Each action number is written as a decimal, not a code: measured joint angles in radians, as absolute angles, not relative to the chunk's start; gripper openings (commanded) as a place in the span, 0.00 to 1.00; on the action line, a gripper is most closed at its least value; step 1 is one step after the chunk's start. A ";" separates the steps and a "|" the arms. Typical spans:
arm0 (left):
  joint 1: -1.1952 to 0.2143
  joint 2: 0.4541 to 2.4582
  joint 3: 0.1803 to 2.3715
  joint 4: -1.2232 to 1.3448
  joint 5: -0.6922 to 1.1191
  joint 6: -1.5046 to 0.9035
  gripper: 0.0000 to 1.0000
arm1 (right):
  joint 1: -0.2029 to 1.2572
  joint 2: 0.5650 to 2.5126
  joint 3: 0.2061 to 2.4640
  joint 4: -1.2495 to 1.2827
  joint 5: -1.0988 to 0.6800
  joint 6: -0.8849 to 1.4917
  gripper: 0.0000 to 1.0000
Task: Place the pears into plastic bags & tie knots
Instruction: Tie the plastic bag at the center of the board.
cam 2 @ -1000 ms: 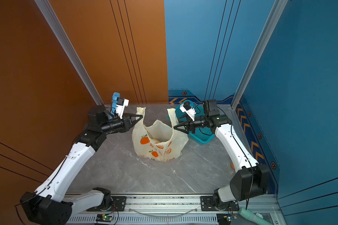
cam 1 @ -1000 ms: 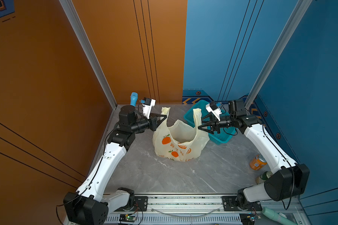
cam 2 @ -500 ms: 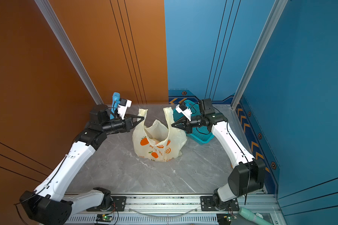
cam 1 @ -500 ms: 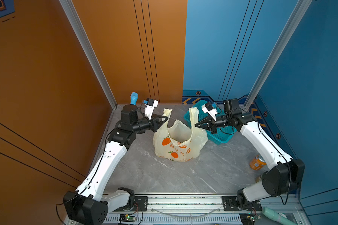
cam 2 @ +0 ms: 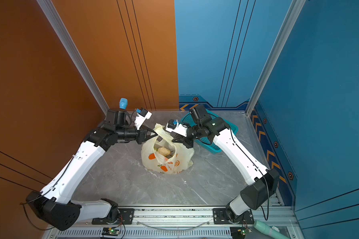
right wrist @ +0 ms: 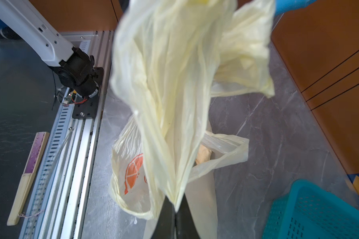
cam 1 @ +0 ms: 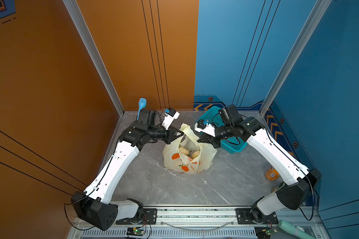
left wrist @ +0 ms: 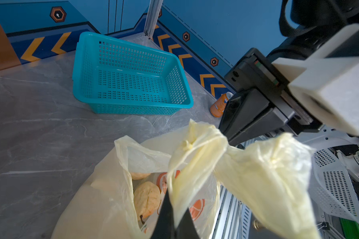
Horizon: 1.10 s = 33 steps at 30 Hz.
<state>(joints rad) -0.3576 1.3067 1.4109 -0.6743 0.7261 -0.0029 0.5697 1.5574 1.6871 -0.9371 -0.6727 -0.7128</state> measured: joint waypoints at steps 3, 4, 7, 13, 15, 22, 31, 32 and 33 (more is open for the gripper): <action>-0.358 1.306 1.411 -0.728 0.720 0.033 0.20 | 0.589 1.592 1.715 -0.964 -0.602 -0.719 0.00; -0.358 1.306 1.411 -0.746 0.716 0.046 0.25 | 0.592 1.602 1.722 -0.971 -0.583 -0.719 0.00; -0.358 1.297 1.409 -0.793 0.706 0.085 0.43 | 0.602 1.623 1.741 -0.989 -0.549 -0.719 0.00; -0.343 1.263 1.407 -0.885 0.662 0.165 0.67 | 0.626 1.636 1.765 -0.996 -0.541 -0.719 0.00; -0.335 1.258 1.407 -0.910 0.655 0.186 0.73 | 0.636 1.637 1.765 -0.997 -0.543 -0.719 0.00; -0.285 1.216 1.385 -0.952 0.663 0.239 0.96 | 0.662 1.639 1.790 -1.014 -0.567 -0.730 0.00; -0.264 1.176 1.380 -0.945 0.803 0.247 0.98 | 0.737 1.684 1.848 -1.012 -0.551 -0.729 0.00; -0.264 1.175 1.378 -0.933 0.815 0.243 0.98 | 0.747 1.692 1.850 -1.012 -0.545 -0.729 0.00; -0.264 1.175 1.376 -0.924 0.822 0.239 1.00 | 0.753 1.697 1.851 -1.013 -0.544 -0.729 0.00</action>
